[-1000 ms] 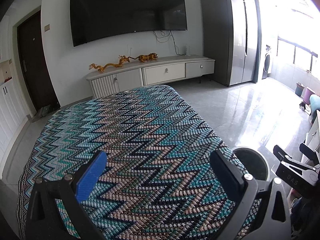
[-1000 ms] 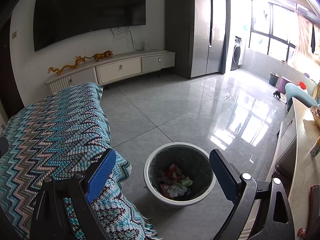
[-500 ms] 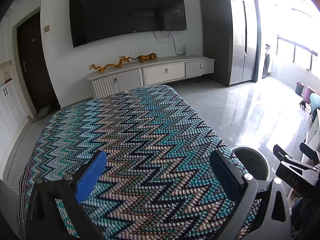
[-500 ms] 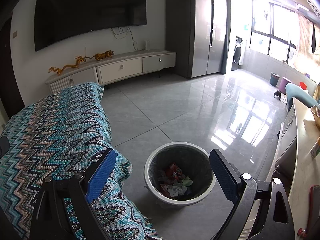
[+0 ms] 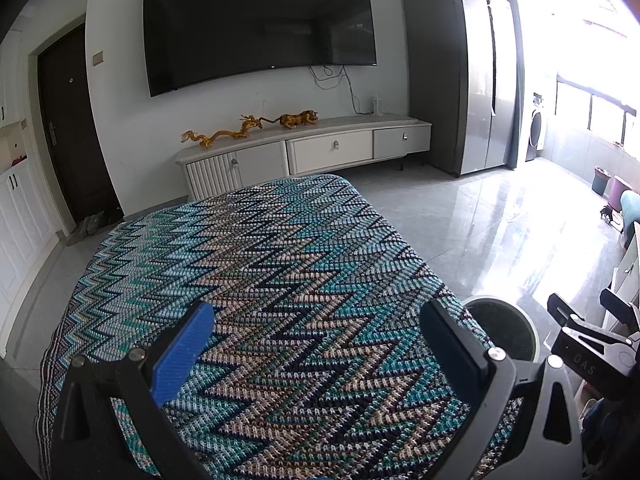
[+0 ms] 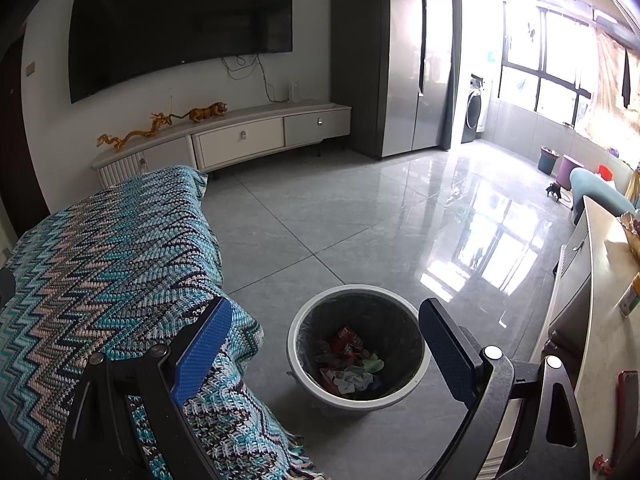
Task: Collect trash
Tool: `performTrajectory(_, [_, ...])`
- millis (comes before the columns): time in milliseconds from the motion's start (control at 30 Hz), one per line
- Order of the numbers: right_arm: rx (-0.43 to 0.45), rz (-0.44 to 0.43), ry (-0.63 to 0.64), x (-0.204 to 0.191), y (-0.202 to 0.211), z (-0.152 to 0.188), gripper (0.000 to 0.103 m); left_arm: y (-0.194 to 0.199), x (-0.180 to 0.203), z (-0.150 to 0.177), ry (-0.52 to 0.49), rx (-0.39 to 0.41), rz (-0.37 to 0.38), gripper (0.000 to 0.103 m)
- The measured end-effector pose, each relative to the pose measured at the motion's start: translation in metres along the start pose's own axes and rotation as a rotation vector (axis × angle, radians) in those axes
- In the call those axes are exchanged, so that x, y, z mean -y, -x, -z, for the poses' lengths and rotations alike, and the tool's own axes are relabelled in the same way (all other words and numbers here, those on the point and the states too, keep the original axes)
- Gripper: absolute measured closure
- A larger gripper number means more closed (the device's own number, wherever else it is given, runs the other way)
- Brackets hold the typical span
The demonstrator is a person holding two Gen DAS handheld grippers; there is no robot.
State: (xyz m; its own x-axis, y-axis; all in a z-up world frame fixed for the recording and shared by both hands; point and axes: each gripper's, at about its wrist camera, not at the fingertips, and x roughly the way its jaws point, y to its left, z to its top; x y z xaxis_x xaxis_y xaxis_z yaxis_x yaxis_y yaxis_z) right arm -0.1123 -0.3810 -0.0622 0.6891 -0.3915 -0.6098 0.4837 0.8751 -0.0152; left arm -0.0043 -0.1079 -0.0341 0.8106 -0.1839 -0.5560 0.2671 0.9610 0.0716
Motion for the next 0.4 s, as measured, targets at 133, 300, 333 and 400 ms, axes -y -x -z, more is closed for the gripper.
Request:
performTrajectory(133, [0.004, 0.000, 0.002, -0.0006, 0.0023, -0.0002, 0.009, 0.0015, -0.0005, 0.0002, 0.002, 0.002, -0.002, 0.000])
performTrajectory(300, [0.007, 0.000, 0.001, -0.0002, 0.0038, -0.0003, 0.009, 0.0031, -0.0005, 0.0004, 0.000, 0.005, -0.004, 0.000])
performTrajectory(333, [0.008, 0.001, 0.001, 0.0008, 0.0050, -0.0005, 0.009, 0.0031, -0.0005, 0.0005, 0.001, 0.005, -0.005, 0.000])
performTrajectory(400, [0.009, 0.001, 0.001, 0.0010, 0.0056, -0.0008, 0.009, 0.0033, -0.0005, 0.0005, 0.000, 0.005, -0.005, 0.000])
